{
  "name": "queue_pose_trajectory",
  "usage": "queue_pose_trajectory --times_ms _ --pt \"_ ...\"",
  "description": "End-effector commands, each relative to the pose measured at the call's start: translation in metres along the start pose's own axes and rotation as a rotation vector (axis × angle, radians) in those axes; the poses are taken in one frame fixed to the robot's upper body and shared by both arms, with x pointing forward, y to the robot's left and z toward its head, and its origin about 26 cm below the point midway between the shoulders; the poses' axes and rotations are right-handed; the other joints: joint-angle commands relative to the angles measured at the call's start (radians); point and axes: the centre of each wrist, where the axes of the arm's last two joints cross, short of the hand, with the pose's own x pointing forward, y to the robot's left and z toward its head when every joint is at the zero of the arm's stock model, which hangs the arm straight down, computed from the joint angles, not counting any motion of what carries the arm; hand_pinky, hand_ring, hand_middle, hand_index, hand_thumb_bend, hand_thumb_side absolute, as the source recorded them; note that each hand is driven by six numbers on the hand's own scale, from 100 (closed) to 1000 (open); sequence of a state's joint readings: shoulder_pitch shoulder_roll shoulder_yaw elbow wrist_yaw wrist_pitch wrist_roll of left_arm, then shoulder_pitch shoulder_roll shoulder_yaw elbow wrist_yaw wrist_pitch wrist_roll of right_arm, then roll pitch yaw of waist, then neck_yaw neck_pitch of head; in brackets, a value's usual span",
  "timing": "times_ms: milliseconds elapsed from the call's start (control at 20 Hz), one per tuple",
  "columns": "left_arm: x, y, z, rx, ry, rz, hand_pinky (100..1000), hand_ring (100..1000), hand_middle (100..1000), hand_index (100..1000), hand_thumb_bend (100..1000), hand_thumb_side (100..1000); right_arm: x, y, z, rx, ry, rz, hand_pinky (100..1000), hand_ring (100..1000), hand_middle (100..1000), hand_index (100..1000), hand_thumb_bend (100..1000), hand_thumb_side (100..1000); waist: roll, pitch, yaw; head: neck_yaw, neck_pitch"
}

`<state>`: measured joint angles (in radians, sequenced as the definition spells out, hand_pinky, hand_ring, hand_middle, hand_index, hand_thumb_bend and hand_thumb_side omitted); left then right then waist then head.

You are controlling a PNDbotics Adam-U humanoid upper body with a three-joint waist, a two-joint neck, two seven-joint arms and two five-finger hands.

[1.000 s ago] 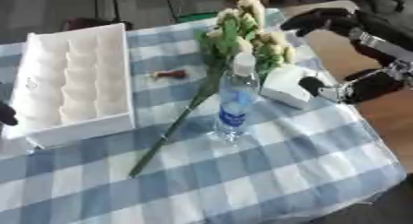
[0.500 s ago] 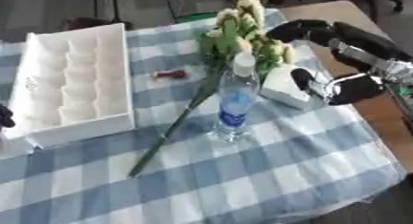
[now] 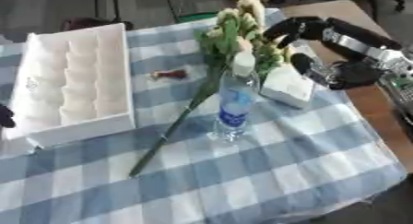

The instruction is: Pick up objects on the table and place them in the box.

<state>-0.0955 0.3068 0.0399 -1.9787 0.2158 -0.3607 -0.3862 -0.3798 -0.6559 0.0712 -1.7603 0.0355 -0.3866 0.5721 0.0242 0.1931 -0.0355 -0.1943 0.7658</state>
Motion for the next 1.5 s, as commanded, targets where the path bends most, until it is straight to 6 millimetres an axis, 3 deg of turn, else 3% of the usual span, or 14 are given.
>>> queue_pose_trajectory --times_ms 50,300,350,400,450,500,550,800,1250,1500 --pt "0.006 0.002 -0.004 -0.016 -0.025 -0.009 460 549 696 700 151 795 0.0 -0.01 -0.002 0.021 -0.011 -0.026 766 880 859 942 100 790 0.0 -0.01 0.001 0.003 0.004" --pt "0.006 0.002 -0.004 -0.018 -0.025 -0.009 459 548 695 701 152 796 0.002 -0.008 -0.006 0.063 -0.033 -0.053 760 876 859 943 100 781 0.001 -0.009 0.002 0.004 0.004" --pt "0.006 0.002 -0.005 -0.019 -0.025 -0.009 459 547 694 701 152 796 0.003 -0.006 -0.007 0.079 -0.04 -0.053 747 890 873 958 100 615 0.0 -0.009 0.003 0.004 0.004" --pt "0.006 0.002 -0.005 -0.019 -0.025 -0.009 459 547 694 701 152 796 0.005 -0.003 -0.009 0.102 -0.049 -0.047 747 890 873 958 100 615 0.0 -0.009 0.003 0.004 0.004" --pt "0.006 0.002 -0.005 -0.02 -0.025 -0.009 459 547 694 701 152 795 0.006 -0.001 -0.01 0.124 -0.055 -0.04 757 902 878 964 100 506 -0.001 -0.008 0.003 0.005 0.004" --pt "0.006 0.002 -0.005 -0.02 -0.026 -0.009 459 547 694 701 152 795 0.007 0.001 -0.011 0.148 -0.061 -0.03 757 902 878 964 100 506 -0.001 -0.008 0.004 0.006 0.004" --pt "0.006 0.002 -0.005 -0.02 -0.026 -0.009 459 547 693 701 152 795 0.008 0.001 -0.012 0.167 -0.064 -0.02 765 907 882 967 100 427 -0.001 -0.008 0.004 0.007 0.004" --pt "0.006 0.002 -0.005 -0.018 -0.026 -0.009 458 546 692 701 152 795 0.01 0.001 -0.012 0.212 -0.08 0.013 774 912 885 966 100 430 -0.001 -0.008 0.004 0.011 0.004" --pt "0.006 0.002 -0.005 -0.02 -0.025 -0.007 459 547 693 701 152 795 0.013 0.002 -0.017 0.208 -0.101 0.033 778 912 881 967 100 603 0.0 -0.008 0.005 0.013 0.004" --pt "0.006 0.001 -0.005 -0.022 -0.025 -0.005 458 547 693 701 152 796 0.014 -0.001 -0.028 0.181 -0.116 0.035 772 904 875 963 100 652 0.002 -0.008 0.005 0.011 0.004"
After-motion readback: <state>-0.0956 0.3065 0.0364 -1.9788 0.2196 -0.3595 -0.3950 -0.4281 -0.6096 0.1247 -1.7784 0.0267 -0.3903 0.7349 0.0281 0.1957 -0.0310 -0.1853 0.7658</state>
